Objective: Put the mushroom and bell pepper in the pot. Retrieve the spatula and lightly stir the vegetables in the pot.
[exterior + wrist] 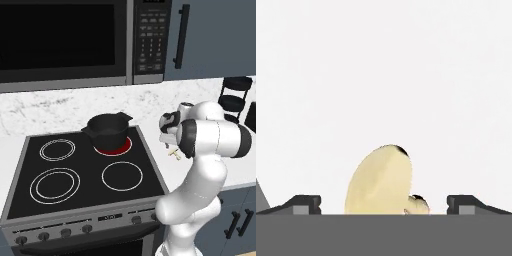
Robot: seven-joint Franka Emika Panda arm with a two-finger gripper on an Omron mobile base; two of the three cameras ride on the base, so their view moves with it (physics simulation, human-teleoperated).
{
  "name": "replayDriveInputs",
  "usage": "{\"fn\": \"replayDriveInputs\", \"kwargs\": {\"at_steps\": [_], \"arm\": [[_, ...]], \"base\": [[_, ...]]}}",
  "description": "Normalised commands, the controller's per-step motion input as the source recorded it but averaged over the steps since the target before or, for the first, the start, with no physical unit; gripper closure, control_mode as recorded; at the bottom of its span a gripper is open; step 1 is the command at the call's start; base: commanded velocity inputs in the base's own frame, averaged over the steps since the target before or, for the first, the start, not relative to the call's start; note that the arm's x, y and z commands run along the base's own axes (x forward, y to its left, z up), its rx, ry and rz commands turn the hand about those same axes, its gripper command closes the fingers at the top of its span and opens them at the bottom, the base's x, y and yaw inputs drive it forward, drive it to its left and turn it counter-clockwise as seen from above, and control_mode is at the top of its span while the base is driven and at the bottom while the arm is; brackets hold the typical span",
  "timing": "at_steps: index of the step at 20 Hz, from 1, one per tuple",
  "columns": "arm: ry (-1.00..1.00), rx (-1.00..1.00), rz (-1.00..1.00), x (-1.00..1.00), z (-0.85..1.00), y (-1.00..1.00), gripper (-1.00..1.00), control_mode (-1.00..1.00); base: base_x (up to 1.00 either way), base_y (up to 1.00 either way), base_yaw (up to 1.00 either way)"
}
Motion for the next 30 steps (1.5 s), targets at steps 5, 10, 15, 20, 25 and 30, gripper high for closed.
{"fn": "replayDriveInputs", "kwargs": {"at_steps": [5,10,15,20,25,30], "arm": [[-0.10,0.00,-0.03,0.14,-0.29,0.00,-1.00,-1.00],[-0.12,0.00,-0.02,0.02,-0.29,0.00,-1.00,-1.00],[-0.18,0.00,0.00,-0.19,-0.08,0.00,-1.00,-1.00],[-0.16,0.00,0.00,-0.15,0.00,0.05,1.00,-1.00],[-0.06,0.00,0.00,0.00,0.00,0.10,1.00,-1.00],[0.00,0.03,0.00,0.02,0.11,0.01,1.00,-1.00]], "base": [[0.00,0.00,0.00],[0.00,0.00,0.00],[0.00,0.00,0.00],[0.00,0.00,0.00],[0.00,0.00,0.00],[0.00,0.00,0.00]]}}
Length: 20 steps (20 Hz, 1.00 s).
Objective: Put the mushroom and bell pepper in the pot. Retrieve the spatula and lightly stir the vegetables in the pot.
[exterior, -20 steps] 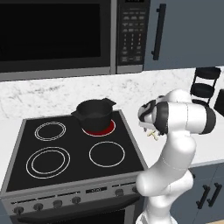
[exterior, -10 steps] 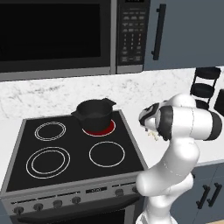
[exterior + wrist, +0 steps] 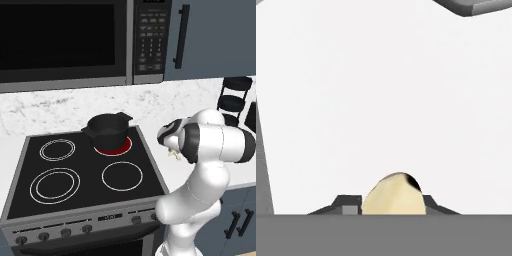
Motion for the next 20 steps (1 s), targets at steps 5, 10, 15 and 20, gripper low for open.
{"fn": "replayDriveInputs", "kwargs": {"at_steps": [5,10,15,20], "arm": [[-0.05,0.18,0.00,-0.26,0.85,0.00,1.00,-1.00],[-0.09,0.29,0.01,-0.40,1.00,0.10,1.00,-1.00],[-0.03,0.30,0.01,0.05,0.96,0.62,1.00,-1.00],[0.00,0.29,0.00,0.32,0.73,0.79,1.00,-1.00]], "base": [[0.00,0.00,0.00],[0.00,0.00,0.00],[0.00,0.00,0.00],[0.00,0.00,0.00]]}}
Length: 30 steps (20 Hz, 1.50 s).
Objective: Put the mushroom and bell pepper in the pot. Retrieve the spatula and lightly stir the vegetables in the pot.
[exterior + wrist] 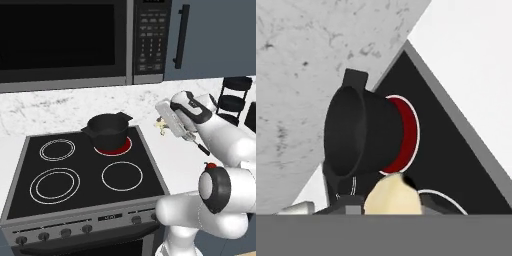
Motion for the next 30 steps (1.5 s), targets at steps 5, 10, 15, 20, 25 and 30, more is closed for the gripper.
{"fn": "replayDriveInputs", "kwargs": {"at_steps": [5,10,15,20,25,30], "arm": [[0.05,0.28,0.00,0.23,0.27,0.61,1.00,-1.00],[0.22,0.22,-0.04,0.31,-0.08,0.54,1.00,-1.00],[0.26,0.18,-0.16,0.37,-0.08,0.54,1.00,-1.00],[0.28,0.13,-0.24,0.45,-0.13,0.54,1.00,-1.00],[0.30,0.10,-0.28,0.52,-0.27,0.45,1.00,-1.00],[0.31,0.10,-0.29,0.63,-0.34,0.30,1.00,-1.00]], "base": [[0.00,0.00,0.00],[0.00,0.00,0.00],[0.00,0.00,0.00],[0.00,0.00,0.00],[0.00,0.00,0.00],[0.00,0.00,0.00]]}}
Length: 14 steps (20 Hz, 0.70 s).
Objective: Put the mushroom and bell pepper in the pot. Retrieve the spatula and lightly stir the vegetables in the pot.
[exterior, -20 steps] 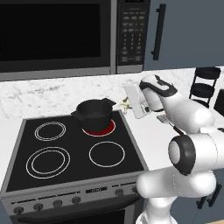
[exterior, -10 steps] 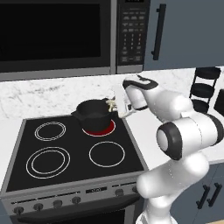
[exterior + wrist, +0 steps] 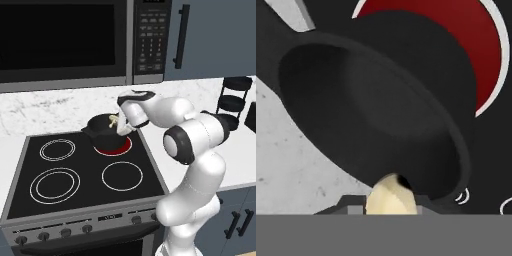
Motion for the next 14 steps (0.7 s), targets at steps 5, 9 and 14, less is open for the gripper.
{"fn": "replayDriveInputs", "kwargs": {"at_steps": [5,9,14], "arm": [[0.31,0.11,-0.25,0.66,-0.40,0.22,1.00,-1.00],[0.24,0.11,-0.21,0.58,-0.13,0.20,1.00,-1.00],[0.22,0.10,-0.19,0.47,0.00,0.16,1.00,-1.00]], "base": [[0.00,0.00,0.00],[0.00,0.00,0.00],[0.00,0.00,0.00]]}}
